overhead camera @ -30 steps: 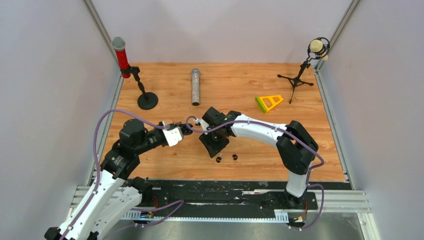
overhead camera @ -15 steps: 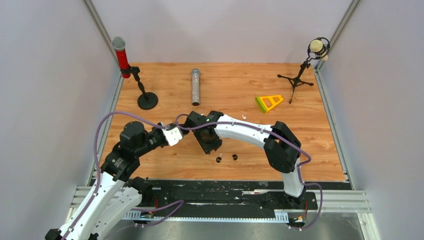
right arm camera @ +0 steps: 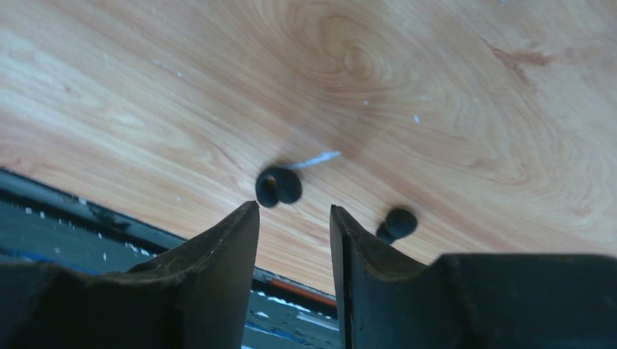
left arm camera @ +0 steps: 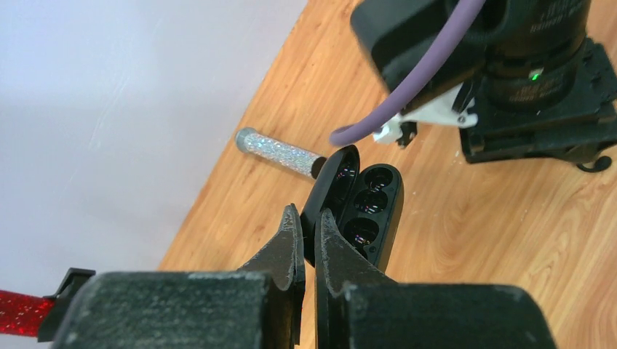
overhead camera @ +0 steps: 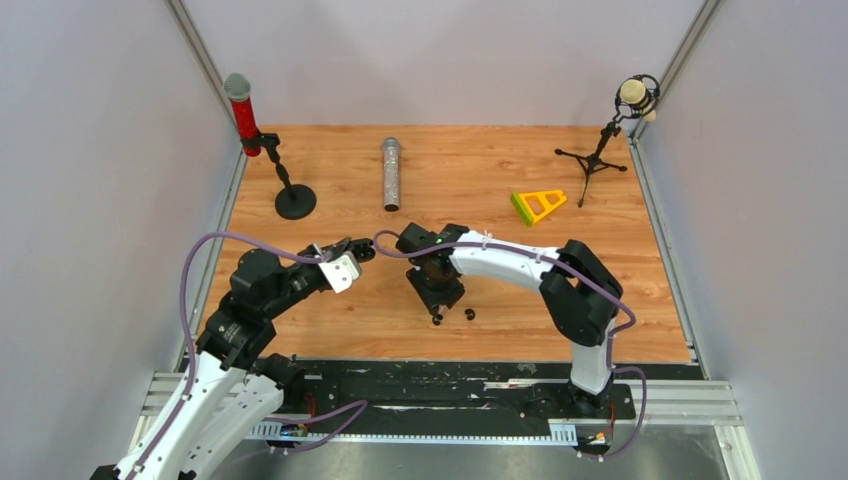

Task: Insert the wireless bluetooth earbuds into the charging case
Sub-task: Pick up the earbud from the center of the board.

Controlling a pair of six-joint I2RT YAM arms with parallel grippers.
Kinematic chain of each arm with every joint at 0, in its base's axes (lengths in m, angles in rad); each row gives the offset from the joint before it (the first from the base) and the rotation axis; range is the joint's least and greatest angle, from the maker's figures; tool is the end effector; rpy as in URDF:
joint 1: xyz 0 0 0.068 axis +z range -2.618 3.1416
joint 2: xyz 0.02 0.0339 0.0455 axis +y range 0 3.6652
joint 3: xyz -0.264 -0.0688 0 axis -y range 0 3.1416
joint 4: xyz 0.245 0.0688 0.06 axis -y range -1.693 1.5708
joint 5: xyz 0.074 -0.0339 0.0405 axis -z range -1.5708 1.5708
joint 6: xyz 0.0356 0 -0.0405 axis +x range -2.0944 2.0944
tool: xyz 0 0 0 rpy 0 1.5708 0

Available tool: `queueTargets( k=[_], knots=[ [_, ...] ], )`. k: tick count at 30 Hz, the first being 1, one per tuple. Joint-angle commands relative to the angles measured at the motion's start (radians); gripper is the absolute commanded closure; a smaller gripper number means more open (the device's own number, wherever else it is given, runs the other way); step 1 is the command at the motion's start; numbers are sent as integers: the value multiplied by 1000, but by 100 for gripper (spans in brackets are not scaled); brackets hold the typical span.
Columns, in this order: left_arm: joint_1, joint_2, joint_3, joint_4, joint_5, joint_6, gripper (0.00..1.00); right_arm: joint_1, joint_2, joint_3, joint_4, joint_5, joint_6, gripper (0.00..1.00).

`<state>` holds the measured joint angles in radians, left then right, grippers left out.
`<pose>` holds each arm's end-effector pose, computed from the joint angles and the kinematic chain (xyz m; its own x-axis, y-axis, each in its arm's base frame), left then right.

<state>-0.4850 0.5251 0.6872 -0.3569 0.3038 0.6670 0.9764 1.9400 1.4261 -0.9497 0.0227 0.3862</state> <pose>0.1097 -0.0698 0.3237 0.3013 0.5085 -0.8066 0.6595 0.4999 0.5614 0.2078 0.3060 0.1826 -0.8273 -0.5514 -0.1076 -0.5563 0.8308 0.0194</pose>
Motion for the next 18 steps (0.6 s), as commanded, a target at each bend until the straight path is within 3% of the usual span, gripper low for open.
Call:
queueTargets(
  k=[1, 5, 10, 18],
  knots=[
    [-4, -1, 30, 84, -15, -19, 100, -31, -129, -77, 118, -183, -205, 58],
    [-4, 0, 31, 73, -23, -19, 100, -89, -178, -147, 177, -297, -319, 64],
    [-4, 0, 32, 70, -23, -21, 100, -127, -192, -177, 216, -392, -439, 64],
    [-4, 5, 31, 75, -30, -19, 100, -101, -215, -309, 344, -282, -532, 61]
  ],
)
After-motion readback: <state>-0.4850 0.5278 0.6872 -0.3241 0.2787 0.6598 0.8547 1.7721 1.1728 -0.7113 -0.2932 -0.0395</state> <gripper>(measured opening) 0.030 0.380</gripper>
